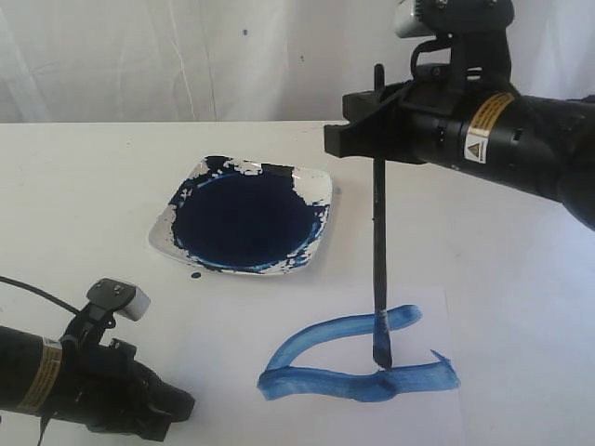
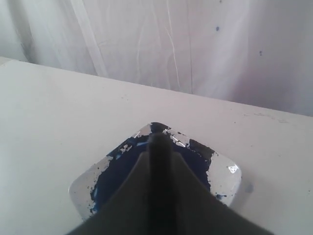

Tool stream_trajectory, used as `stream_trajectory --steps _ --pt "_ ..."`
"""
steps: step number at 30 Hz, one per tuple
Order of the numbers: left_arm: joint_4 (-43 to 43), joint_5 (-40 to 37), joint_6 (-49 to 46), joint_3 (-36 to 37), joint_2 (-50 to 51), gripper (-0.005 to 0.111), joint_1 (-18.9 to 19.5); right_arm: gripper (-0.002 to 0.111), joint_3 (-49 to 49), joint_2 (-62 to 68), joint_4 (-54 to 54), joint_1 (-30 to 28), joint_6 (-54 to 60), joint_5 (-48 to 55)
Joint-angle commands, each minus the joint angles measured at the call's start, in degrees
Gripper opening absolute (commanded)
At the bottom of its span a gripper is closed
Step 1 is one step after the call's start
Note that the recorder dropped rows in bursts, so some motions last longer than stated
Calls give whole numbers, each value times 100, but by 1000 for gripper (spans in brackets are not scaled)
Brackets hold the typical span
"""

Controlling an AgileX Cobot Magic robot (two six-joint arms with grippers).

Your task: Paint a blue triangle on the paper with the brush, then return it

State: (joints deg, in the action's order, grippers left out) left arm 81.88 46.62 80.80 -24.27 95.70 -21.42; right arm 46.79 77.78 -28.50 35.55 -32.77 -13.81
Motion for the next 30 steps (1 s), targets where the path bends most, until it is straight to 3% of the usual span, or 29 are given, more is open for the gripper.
stream_trajectory --steps 1,9,19,30 --pt "82 -168 -25 22 -1 0 -47 0 -18 -257 50 -15 71 -2" --pt "82 -168 -25 22 -1 0 -47 0 62 -453 50 -56 288 123" --pt "82 -168 -25 22 -1 0 -47 0 62 -425 433 -792 306 89" --pt "82 -168 -25 22 -1 0 -47 0 62 -99 967 -1157 410 -383"
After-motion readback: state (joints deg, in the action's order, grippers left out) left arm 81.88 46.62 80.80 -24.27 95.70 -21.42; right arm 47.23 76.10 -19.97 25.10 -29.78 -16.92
